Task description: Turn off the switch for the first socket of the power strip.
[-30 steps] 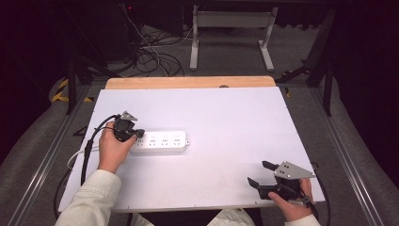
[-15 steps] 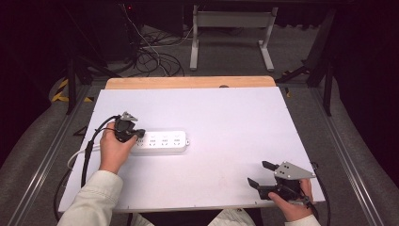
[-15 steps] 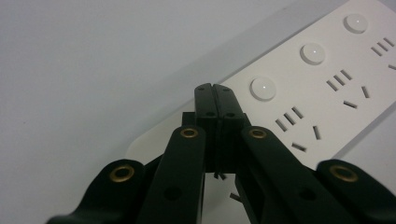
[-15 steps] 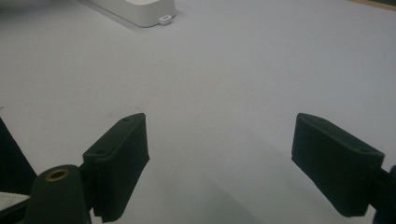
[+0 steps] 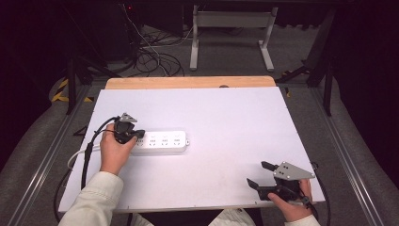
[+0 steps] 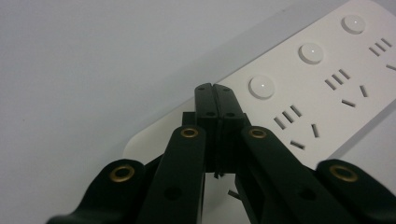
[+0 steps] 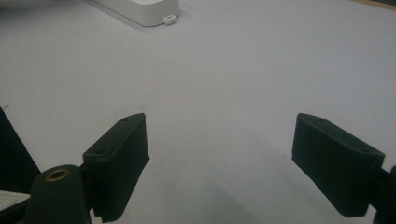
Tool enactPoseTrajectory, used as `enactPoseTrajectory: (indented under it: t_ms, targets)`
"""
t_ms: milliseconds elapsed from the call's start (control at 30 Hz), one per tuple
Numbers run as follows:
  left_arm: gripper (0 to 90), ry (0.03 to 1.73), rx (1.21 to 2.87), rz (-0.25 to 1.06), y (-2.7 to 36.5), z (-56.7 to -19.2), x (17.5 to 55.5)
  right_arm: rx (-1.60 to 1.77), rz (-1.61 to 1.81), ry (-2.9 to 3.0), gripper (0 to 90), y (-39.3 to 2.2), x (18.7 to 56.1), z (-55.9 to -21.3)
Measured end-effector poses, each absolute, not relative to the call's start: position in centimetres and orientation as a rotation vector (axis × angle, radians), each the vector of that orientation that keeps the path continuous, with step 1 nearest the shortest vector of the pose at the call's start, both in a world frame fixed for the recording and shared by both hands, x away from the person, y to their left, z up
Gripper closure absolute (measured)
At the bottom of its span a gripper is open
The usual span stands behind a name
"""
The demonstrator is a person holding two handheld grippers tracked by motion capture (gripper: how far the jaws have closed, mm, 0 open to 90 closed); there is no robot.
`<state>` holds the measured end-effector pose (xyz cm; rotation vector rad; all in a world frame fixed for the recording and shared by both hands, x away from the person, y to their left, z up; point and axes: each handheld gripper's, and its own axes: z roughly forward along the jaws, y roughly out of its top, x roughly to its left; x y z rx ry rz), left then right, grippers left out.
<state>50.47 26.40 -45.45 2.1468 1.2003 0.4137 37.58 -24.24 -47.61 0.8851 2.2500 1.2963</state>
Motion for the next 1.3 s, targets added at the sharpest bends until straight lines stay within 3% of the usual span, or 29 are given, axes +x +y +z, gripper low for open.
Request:
enactPoseTrajectory:
  t_ms: [733, 1300]
  targets:
    - [90.0, 1.213, 2.181, 0.491, 25.6, -45.4, 50.5, 0.872, 1.300, 2.259, 18.7, -24.1, 37.5, -47.7]
    - [90.0, 1.151, 2.112, 0.461, 26.4, -41.9, 49.1, 0.865, 1.308, 2.261, 18.7, -23.7, 38.3, -47.6]
